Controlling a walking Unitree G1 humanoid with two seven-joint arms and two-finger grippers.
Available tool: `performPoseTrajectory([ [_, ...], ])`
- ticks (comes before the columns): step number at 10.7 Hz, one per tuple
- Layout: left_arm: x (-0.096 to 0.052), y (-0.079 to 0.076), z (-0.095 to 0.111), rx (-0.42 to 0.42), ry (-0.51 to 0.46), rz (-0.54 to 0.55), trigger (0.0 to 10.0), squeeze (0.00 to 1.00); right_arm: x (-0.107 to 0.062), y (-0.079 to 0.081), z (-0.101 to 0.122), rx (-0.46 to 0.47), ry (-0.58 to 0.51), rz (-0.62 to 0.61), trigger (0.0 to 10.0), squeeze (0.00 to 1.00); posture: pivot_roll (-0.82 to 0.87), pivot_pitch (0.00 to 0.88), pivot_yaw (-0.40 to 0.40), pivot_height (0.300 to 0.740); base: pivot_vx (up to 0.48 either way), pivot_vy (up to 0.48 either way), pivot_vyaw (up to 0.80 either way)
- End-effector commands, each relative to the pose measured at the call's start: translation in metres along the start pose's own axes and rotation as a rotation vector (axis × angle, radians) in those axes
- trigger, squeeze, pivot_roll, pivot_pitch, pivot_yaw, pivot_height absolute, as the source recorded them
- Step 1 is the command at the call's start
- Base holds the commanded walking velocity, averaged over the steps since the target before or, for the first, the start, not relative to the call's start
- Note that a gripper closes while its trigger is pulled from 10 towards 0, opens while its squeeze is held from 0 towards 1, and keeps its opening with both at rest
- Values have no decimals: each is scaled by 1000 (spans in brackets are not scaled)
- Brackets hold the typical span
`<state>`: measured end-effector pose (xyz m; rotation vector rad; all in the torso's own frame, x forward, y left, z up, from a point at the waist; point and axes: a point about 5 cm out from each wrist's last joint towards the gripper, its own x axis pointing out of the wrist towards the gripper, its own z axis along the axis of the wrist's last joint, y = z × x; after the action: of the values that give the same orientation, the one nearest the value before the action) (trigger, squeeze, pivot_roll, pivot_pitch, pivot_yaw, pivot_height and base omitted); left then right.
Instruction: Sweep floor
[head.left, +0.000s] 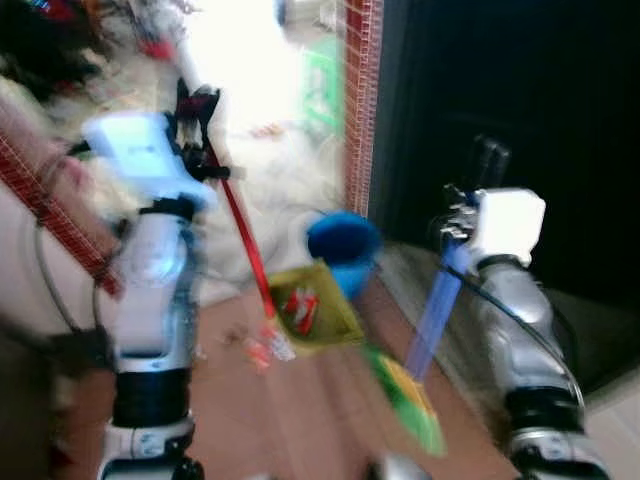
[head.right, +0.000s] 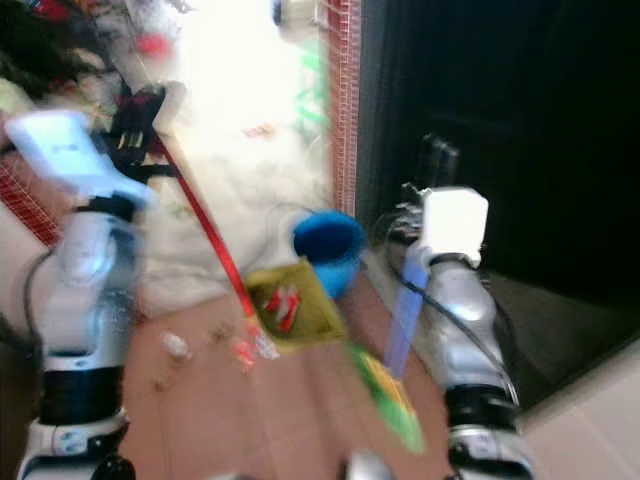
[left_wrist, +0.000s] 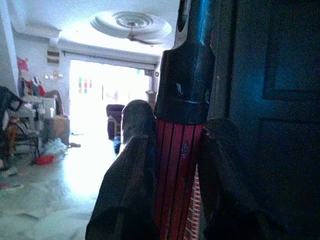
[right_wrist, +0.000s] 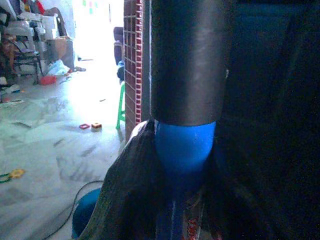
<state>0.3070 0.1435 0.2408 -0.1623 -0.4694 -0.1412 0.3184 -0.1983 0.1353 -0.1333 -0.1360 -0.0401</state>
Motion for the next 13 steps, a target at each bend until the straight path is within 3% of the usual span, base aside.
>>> performPoseTrajectory([
  [1,6,2,24,-19,-107,8,10000,0,5,11,10,-11,-50,36,10000,0,-84,0,65,740,480,0,0],
  [10,18,-1,38,-40,-151,44,10000,0,-10,33,-12,-11,30,131,10000,0,-82,0,60,740,477,0,0],
  [13,9,-10,20,16,-109,17,10000,0,-7,35,-7,-12,4,127,10000,0,-83,0,63,740,472,0,0],
])
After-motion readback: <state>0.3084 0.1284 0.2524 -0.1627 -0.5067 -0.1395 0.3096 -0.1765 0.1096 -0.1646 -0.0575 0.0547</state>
